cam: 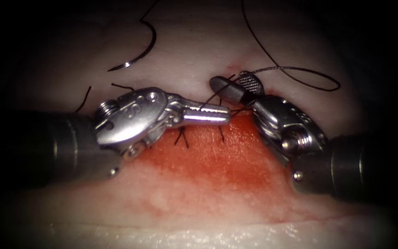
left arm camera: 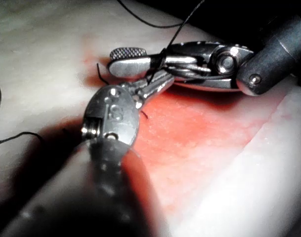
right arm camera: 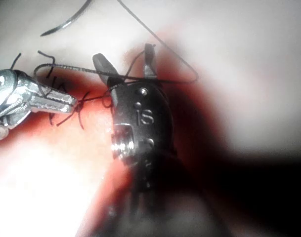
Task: Wound Closure
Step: Grip tail of suture with right jaws
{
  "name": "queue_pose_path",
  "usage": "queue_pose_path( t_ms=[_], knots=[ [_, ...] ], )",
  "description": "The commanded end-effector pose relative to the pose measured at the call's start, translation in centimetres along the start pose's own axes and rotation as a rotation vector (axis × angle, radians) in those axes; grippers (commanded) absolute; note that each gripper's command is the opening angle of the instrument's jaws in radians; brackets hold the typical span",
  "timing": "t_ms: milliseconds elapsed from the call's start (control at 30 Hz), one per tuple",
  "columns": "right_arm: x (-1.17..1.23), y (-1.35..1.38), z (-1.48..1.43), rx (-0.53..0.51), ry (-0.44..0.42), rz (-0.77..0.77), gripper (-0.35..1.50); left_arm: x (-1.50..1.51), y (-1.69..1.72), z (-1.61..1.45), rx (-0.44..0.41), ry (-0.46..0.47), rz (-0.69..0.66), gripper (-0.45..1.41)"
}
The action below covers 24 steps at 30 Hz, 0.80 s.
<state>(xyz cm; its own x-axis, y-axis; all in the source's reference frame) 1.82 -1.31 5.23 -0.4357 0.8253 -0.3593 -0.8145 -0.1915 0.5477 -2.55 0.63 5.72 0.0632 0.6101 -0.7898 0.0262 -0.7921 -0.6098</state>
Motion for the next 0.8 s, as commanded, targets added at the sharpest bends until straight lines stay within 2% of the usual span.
queue_pose_path(
  t_ms=[33,100,400,500,633,733,800],
  knots=[
    [-0.06,-0.02,0.09,-0.010,-0.005,-0.001,1.01,-0.05,-0.03,0.05,-0.001,0.000,0.000,-0.45],
    [-0.07,-0.02,0.14,-0.023,-0.025,-0.002,0.93,-0.05,-0.02,0.05,-0.001,-0.001,0.000,-0.45],
    [-0.12,-0.02,0.31,-0.064,-0.059,-0.006,0.89,-0.08,0.01,0.03,-0.005,-0.003,0.004,-0.45],
    [-0.11,-0.07,0.42,-0.069,-0.065,0.000,0.79,-0.09,0.03,0.03,-0.005,-0.003,0.004,-0.45],
    [-0.15,-0.12,0.48,-0.085,-0.080,0.001,0.49,-0.10,0.06,0.02,-0.007,-0.004,0.005,-0.45],
    [-0.18,-0.12,0.49,-0.093,-0.095,-0.049,0.17,-0.11,0.08,0.00,-0.011,-0.005,0.006,-0.45],
    [-0.18,-0.12,0.49,-0.093,-0.099,-0.073,0.09,-0.11,0.09,-0.02,-0.014,-0.005,0.005,-0.45]
  ],
)
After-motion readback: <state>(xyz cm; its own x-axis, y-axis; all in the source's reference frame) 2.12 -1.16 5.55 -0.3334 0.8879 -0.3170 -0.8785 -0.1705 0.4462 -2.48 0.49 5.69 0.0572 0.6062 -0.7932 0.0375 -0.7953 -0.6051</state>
